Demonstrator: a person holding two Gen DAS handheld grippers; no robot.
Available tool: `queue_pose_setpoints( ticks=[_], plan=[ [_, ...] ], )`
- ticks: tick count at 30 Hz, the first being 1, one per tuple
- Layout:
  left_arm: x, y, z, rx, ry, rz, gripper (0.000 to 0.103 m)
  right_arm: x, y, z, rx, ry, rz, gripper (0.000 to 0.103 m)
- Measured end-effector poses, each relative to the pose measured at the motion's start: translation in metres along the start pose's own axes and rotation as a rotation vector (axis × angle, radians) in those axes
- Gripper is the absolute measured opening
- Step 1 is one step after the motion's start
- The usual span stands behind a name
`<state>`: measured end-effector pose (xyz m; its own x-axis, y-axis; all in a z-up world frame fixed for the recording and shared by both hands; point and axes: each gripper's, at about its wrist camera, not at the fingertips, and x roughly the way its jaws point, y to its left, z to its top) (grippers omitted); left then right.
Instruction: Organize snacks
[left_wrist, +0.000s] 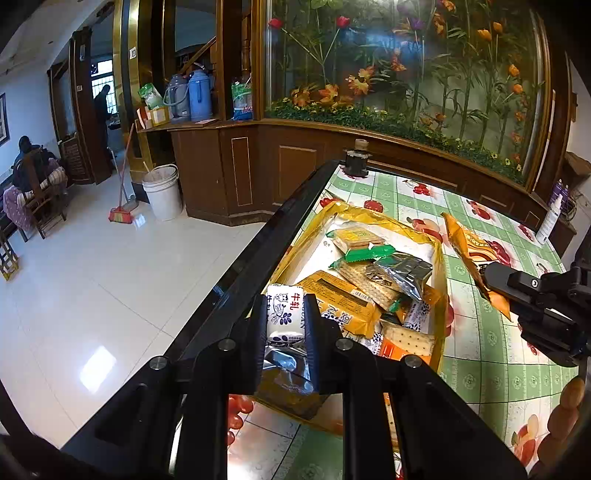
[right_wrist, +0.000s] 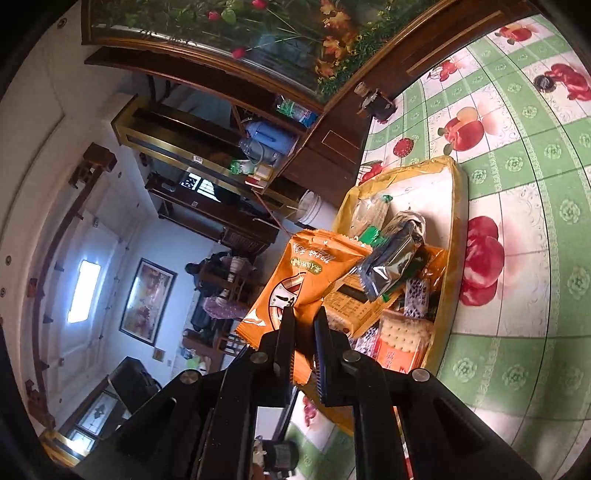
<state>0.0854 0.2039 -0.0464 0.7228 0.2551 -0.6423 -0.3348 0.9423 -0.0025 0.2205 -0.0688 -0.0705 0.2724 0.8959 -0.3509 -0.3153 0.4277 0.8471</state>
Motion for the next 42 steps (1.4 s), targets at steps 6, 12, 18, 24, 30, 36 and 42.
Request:
queue_pose_setpoints(
  ticks=[6,12,18,24,30,36,42],
  plan=[
    [0.01,0.002,0.002,-0.002,0.013,0.008,0.016,0.013,0.006,0.005,-0.073,-0.011,-0.102,0.009],
    [0.026,0.0,0.002,-0.003,0.037,0.016,0.016,0.028,0.009,0.011,-0.139,-0.008,-0.191,0.009],
    [0.038,-0.001,0.001,-0.003,0.056,0.021,0.016,0.041,0.01,0.016,-0.177,0.003,-0.231,0.009],
    [0.047,-0.004,0.0,-0.002,0.076,0.02,0.016,0.053,0.009,0.017,-0.196,0.019,-0.253,0.009],
    [0.059,-0.005,-0.001,-0.011,0.127,0.011,0.027,0.063,0.007,0.018,-0.234,0.043,-0.31,0.018],
    [0.042,-0.008,-0.004,-0.02,0.071,0.007,0.075,0.046,0.013,0.015,-0.261,0.002,-0.392,0.075],
    [0.013,-0.009,-0.006,-0.042,0.03,-0.002,0.075,0.021,0.025,0.013,-0.372,0.017,-0.388,0.075]
  ],
)
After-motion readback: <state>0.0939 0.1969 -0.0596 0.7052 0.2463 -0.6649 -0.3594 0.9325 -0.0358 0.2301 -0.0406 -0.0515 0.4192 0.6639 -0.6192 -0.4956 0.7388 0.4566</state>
